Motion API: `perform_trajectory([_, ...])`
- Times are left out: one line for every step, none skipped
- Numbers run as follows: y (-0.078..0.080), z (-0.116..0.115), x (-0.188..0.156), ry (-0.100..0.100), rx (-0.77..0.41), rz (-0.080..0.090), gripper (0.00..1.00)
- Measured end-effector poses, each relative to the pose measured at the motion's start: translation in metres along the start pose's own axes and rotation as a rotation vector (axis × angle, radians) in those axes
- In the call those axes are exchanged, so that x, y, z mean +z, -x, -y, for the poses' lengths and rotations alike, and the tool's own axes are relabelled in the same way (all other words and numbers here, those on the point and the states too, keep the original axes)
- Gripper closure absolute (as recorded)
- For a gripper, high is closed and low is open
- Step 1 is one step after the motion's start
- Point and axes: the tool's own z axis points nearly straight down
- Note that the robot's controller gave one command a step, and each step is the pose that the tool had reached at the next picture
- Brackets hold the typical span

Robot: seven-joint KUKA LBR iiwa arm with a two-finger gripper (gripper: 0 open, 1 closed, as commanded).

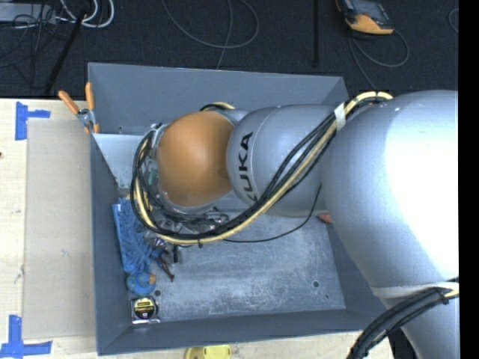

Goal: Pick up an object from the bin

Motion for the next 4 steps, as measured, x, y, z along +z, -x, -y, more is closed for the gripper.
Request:
perform_trajectory([-0.001,-0.001,-0.009,0.003,0.001,-0.006,1.0])
perform_trajectory([-0.001,-0.001,-0.025,0.003,0.001,-0.005,1.0])
perform_trajectory([0.001,-0.001,-0.035,0.0,0.002,0.0,1.0])
perform_trajectory([0.001,-0.001,-0.041,0.0,0.002,0.0,1.0])
